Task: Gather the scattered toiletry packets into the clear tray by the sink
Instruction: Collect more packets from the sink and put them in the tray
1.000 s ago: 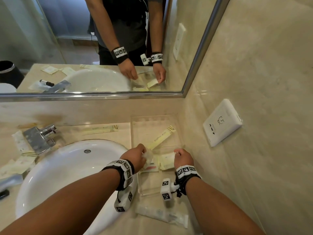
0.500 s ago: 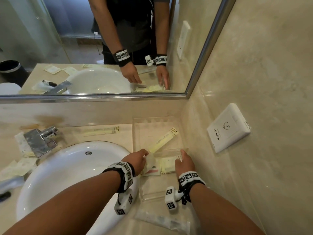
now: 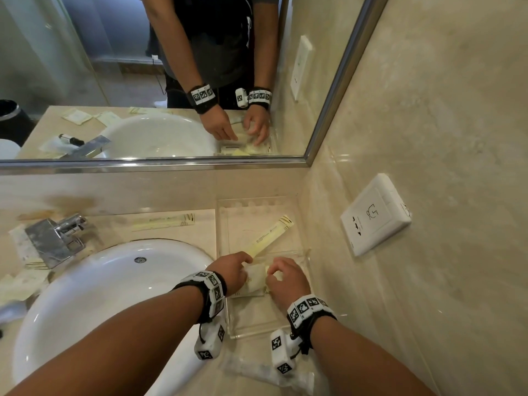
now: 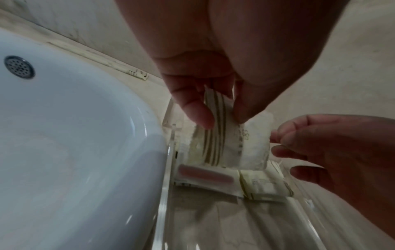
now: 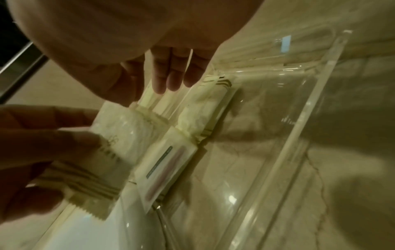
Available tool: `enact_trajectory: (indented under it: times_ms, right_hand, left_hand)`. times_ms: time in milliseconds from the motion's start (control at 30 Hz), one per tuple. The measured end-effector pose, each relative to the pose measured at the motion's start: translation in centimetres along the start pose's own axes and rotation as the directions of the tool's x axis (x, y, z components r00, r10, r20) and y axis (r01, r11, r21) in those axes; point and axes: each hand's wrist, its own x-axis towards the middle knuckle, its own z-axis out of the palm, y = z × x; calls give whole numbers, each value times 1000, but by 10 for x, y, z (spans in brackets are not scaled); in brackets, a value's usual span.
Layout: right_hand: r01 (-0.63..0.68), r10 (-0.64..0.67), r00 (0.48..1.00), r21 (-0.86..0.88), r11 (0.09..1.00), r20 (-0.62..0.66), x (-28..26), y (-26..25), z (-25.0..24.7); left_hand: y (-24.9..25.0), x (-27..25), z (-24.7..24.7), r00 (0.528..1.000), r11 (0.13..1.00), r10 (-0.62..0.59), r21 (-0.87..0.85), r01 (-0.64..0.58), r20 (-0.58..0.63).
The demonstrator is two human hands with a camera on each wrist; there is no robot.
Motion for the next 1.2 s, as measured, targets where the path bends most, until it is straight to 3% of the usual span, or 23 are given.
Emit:
enact_trajectory:
  times_ms: [200, 433, 700, 833, 967, 1100, 1200]
  right_hand:
    - [-81, 73, 990, 63, 995, 124, -5, -14, 10]
    - [-87, 106, 979, -114, 990, 172, -1, -17, 15]
    - [5, 74, 977, -371, 929, 198, 7, -24, 23]
    - [-38, 98, 987, -410, 911, 125, 9, -28, 21]
    - [-3, 68, 988, -432, 902, 135, 14, -30, 23]
    - [33, 50, 982, -433, 901, 180, 14, -29, 28]
    - [13, 51, 989, -434, 901, 136, 10, -22, 27]
  left_hand:
    - [0, -1, -3, 999, 999, 19, 38, -18, -27]
    - [-11, -11, -5, 997, 972, 39, 235, -22, -66]
    - [-13, -25, 10, 970, 835, 158, 499, -230, 184]
    - [-12, -30, 12, 961, 805, 198, 527, -272, 193]
    - [-12, -32, 11, 950, 768, 218, 561, -308, 223]
    - [-16, -34, 13, 938, 729, 174, 600, -328, 301]
    - [-16, -33, 16, 935, 718, 144, 616, -323, 323]
